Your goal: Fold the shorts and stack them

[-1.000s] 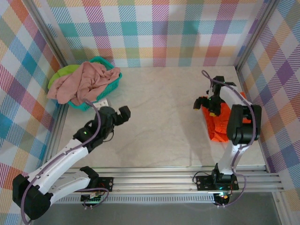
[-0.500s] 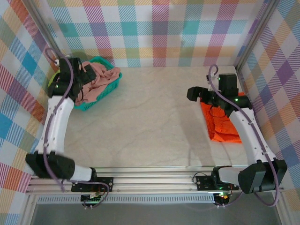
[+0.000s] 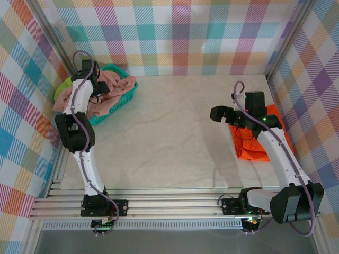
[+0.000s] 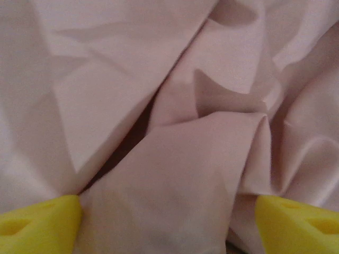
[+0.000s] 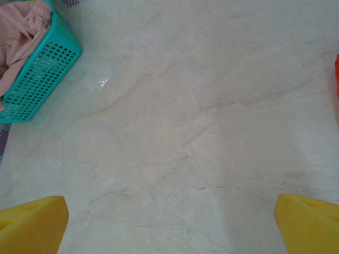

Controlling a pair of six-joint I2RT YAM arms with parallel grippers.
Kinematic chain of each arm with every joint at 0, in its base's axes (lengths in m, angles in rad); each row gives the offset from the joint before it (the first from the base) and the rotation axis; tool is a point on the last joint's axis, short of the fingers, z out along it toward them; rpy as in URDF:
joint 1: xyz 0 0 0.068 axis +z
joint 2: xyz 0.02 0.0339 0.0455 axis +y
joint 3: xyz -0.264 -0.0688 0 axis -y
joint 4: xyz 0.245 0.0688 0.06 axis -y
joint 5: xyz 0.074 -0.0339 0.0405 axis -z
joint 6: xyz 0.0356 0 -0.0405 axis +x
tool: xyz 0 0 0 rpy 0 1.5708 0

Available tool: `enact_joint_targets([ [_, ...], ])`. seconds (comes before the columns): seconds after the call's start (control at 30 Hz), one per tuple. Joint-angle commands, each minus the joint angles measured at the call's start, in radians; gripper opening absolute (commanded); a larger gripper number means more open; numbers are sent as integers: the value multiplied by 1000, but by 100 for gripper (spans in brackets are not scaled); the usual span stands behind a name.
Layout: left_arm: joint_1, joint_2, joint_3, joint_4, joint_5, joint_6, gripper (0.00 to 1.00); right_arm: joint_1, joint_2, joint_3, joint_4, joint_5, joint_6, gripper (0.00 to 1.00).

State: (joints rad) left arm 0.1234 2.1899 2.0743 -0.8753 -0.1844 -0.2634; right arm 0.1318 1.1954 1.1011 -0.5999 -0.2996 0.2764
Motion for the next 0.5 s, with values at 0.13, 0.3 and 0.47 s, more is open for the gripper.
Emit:
enact_joint_targets([
  [0.13, 7, 52, 136, -103, 71, -6, 35, 5, -21, -24, 12, -9, -18, 99],
  [0.3, 4, -83, 136, -82, 106, -18, 4, 5, -26, -32, 19, -13, -10, 99],
  [0.47, -12, -275, 137, -17, 202, -53, 0, 6, -39, -40, 31, -6, -5, 99],
])
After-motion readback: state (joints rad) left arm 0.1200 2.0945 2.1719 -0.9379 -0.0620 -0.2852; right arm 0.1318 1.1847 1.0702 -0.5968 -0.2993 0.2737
